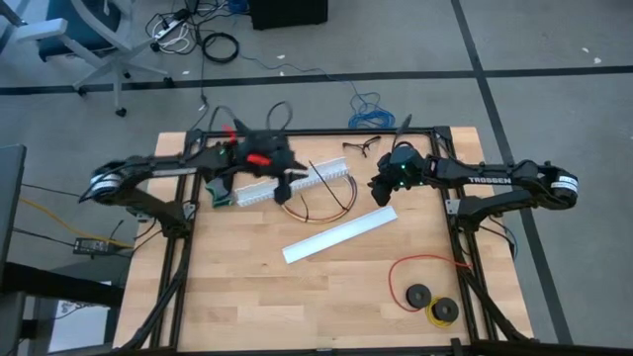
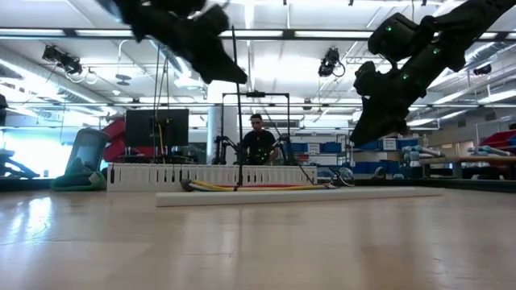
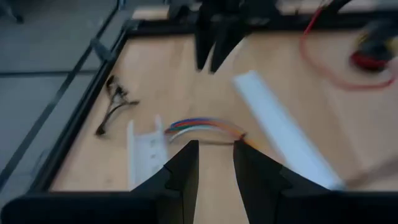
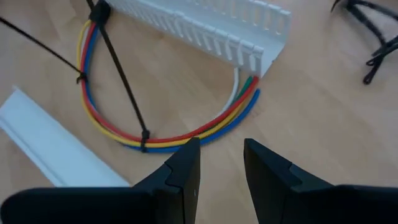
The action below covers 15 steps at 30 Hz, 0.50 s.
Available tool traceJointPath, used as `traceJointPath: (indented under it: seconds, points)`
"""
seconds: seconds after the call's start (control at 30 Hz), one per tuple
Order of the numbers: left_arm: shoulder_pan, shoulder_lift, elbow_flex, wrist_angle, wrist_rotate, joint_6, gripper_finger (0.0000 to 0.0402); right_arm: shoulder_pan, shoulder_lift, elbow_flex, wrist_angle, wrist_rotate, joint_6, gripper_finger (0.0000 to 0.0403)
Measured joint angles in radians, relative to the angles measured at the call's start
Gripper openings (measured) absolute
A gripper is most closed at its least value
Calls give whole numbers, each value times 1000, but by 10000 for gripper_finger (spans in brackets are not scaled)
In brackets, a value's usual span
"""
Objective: Ziptie cables
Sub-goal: Put the zip-tied cables into the white cable duct
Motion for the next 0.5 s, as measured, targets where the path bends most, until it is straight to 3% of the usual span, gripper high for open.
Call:
traceJointPath:
  seconds: [0.13,0.23,0.4,0.5]
  points:
    - [-41,-107,-221,205,-2,-56,106,25,0,0,-31,20,24,112]
    - [-53,-116,-345,303,-6,-59,106,28,14,0,-16,65,29,112]
    - [-51,-102,-435,314,-51,-53,106,25,114,0,119,60,86,112]
    - [-52,-103,-435,278,-52,67,106,19,209,8,204,38,83,112]
